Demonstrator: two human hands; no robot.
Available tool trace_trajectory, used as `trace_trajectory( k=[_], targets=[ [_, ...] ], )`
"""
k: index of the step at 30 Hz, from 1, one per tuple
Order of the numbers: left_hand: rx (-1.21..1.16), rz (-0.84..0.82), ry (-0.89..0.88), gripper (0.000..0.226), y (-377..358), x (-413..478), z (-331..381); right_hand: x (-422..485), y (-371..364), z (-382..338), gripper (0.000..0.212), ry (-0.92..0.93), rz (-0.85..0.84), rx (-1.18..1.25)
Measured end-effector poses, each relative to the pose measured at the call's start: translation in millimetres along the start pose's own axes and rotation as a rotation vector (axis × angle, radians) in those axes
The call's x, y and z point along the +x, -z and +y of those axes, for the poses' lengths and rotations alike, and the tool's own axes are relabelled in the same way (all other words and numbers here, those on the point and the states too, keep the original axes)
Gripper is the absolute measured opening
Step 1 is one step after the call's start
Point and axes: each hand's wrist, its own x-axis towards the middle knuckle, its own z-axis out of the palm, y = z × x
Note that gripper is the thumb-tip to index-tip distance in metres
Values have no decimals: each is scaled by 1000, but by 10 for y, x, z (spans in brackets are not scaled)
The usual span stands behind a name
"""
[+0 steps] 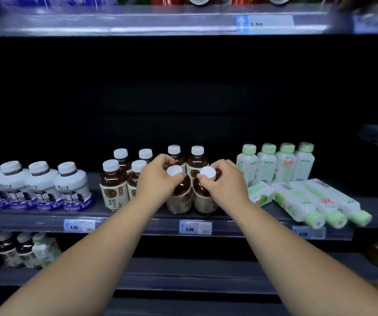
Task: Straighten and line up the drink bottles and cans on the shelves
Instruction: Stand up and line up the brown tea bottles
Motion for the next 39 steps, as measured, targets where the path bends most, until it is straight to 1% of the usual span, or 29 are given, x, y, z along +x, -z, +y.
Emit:
trace_trajectory(
  k=[2, 5, 9, 11, 14, 15, 17, 21, 23, 26, 30, 35, 37, 39],
  targets=[
    [62, -63, 5, 27, 31, 130, 28, 90, 15, 7, 24, -27, -73, 30],
    [135, -185, 29, 26, 80, 324, 34, 172, 25, 83, 19, -147, -155, 154],
    [233, -403, -53, 28, 139, 521, 59, 229, 10, 137, 13, -174, -292, 276],
    [300, -469, -71, 32, 171, 611, 51, 249, -32, 105, 16, -185, -353, 309],
    [292, -539, -81, 36, 243, 683, 26, 269, -120, 104, 28, -191, -358, 286],
    [296, -556, -97, 37, 266, 693, 22, 268, -135, 109, 32, -183, -352, 270],
    [338, -575, -147, 38, 306, 696, 34, 262, -137, 118, 31, -168, -355, 273],
    [538, -609, -250, 36, 379, 742, 158, 257, -149, 106, 33, -210, -354, 254],
    [576, -652, -270, 34, 409, 786, 186, 245, -190, 106, 33, -205, -330, 212],
    [557, -689, -272, 33, 452, 848, 132, 216, -226, 89, 24, -222, -340, 266],
    [504, -708, -260, 31, 521, 933, 25, 220, -247, 48, 28, -220, -397, 266],
    [497, -737, -300, 23, 520, 991, -38, 220, -253, 67, 25, -223, -405, 306],
    [526, -744, -316, 24, 522, 1008, -16, 247, -242, 94, 23, -221, -409, 319],
    [538, -759, -317, 28, 530, 1047, 2, 302, -232, 109, 26, -201, -426, 334]
  ],
)
